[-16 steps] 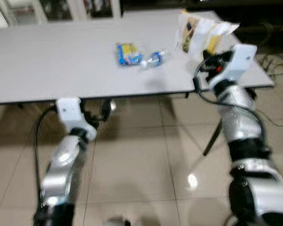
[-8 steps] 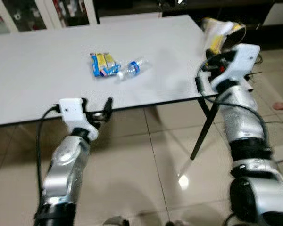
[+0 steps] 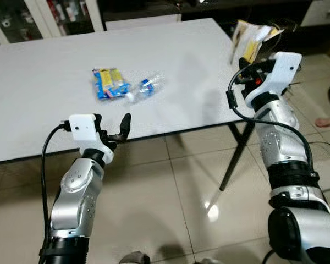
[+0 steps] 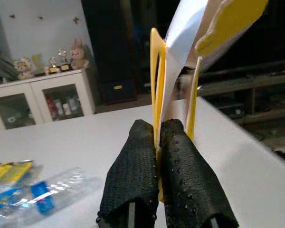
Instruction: Picking trash to rubbish bin
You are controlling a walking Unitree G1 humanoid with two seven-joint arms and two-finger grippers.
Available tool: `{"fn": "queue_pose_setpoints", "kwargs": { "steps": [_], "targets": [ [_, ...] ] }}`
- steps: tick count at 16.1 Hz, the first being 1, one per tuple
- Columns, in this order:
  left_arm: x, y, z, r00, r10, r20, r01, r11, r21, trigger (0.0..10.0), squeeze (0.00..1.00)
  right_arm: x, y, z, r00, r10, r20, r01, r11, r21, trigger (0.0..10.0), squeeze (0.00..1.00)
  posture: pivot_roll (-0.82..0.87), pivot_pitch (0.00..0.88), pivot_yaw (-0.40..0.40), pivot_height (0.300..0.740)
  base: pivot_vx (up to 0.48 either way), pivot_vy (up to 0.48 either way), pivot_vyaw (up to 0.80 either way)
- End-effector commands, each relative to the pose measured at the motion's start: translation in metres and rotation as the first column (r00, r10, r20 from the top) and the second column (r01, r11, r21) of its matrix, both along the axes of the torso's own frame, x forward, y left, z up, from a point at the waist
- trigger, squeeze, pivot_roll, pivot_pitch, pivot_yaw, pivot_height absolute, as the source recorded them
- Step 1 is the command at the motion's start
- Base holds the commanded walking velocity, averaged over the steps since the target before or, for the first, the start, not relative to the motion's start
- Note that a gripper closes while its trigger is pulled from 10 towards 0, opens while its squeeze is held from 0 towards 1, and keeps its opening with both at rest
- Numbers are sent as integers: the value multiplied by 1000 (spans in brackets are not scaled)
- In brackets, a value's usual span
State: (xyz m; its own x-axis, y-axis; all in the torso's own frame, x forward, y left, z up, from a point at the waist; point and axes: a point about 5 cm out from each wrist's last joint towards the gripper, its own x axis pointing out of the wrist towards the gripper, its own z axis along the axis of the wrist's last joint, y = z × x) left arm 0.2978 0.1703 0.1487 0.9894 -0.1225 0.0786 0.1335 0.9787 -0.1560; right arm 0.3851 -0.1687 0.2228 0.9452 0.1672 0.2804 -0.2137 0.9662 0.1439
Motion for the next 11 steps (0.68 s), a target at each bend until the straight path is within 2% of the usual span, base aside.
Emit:
{"fn": "queue_pose_setpoints", "kwargs": {
  "steps": [1, 11],
  "targets": [
    [-1, 5, -1, 1000, 15, -5, -15, 1000, 6, 10000, 0, 1, 7, 6, 1000, 19, 23, -18, 1000, -4, 10000, 0, -36, 117, 58, 740, 368, 0, 0],
    [0, 5, -1, 1000, 14, -8, -14, 1000, 13, 10000, 0, 0, 7, 7, 999, 21, 27, -21, 1000, -9, 10000, 0, -36, 117, 58, 740, 375, 24, 0]
  ]
}}
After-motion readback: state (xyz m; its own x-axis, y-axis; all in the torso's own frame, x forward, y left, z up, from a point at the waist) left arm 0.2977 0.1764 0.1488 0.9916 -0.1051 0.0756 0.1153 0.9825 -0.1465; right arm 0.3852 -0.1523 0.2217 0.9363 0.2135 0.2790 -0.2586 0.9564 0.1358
